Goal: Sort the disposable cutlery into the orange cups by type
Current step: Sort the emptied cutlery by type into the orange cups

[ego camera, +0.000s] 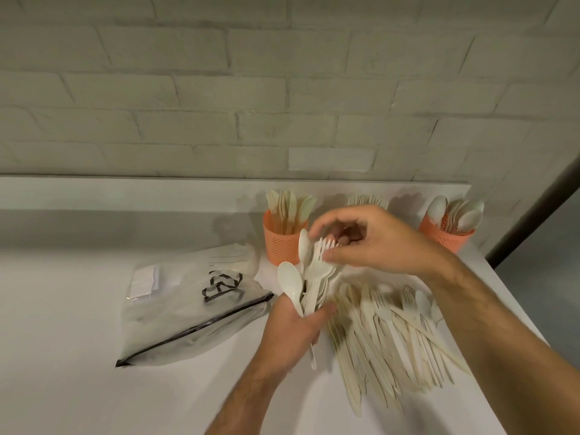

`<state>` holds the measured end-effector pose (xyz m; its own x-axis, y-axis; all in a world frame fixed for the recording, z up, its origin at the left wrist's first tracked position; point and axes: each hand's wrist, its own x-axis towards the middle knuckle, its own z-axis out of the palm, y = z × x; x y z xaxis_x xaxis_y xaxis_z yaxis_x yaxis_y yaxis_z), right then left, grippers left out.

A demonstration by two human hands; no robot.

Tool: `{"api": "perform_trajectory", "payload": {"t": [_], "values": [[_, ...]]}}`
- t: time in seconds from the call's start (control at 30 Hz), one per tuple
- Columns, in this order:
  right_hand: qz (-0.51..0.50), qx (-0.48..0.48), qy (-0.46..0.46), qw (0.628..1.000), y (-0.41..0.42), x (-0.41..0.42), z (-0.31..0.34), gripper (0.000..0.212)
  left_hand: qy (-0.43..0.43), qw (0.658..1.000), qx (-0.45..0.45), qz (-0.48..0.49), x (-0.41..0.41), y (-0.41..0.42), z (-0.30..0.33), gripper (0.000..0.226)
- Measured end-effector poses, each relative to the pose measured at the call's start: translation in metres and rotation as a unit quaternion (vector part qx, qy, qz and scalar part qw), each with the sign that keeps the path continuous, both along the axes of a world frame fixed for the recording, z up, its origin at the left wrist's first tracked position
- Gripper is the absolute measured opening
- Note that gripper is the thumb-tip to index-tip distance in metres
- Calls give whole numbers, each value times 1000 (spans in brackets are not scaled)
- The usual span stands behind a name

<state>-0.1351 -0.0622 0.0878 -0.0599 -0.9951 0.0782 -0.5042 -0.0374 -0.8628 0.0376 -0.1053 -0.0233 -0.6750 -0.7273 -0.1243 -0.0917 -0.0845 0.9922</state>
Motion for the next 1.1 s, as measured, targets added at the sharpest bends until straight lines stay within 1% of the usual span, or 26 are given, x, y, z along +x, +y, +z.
{"api": "perform_trajectory", "payload": {"t": [0.1,0.13,0.2,0.23,0.27,0.33,0.43,0.5,0.57,0.67,0.77,0.83,0.93,1.03,1.07,1.1], "values": [[-20,-11,-82,996,3,-11,0,19,4,1000,2,3,0,1,1,10],[-10,-4,-104,995,5,-13,0,21,8,1000,7,1,0,1,1,10],[19,17,-140,990,10,-18,-3,32,20,1000,19,-7,0,1,2,9],[21,21,-145,989,11,-20,-4,35,25,999,25,-16,0,1,2,7],[14,21,-140,990,10,-22,-6,34,28,999,26,-28,-1,1,2,6],[-6,2,-119,993,6,-24,-10,29,30,998,23,-56,-1,1,3,12],[-22,-54,-87,995,0,-25,-11,22,31,996,24,-80,-3,3,4,13],[-69,-95,-79,990,-3,-31,-5,20,32,996,21,-83,-3,2,4,9],[-143,-156,-72,975,-4,-46,7,21,31,997,15,-73,-2,1,3,9],[-229,-226,-29,946,-3,-76,30,25,25,998,14,-47,0,-2,-2,13],[-300,-233,76,922,-9,-102,35,23,25,999,14,-34,-2,-3,-4,17],[-314,-216,129,916,-17,-113,28,24,29,999,17,-25,-3,-3,-4,17],[-300,-170,172,923,-31,-122,6,27,45,998,34,-23,-3,-3,-1,17],[-268,-97,219,933,-42,-132,-26,28,72,995,58,-22,-2,-2,4,16],[-263,-65,234,934,-43,-132,-34,27,75,995,56,-23,-1,-2,5,17],[-259,-58,262,928,-43,-132,-42,28,77,995,53,-23,-1,-1,6,17]]}}
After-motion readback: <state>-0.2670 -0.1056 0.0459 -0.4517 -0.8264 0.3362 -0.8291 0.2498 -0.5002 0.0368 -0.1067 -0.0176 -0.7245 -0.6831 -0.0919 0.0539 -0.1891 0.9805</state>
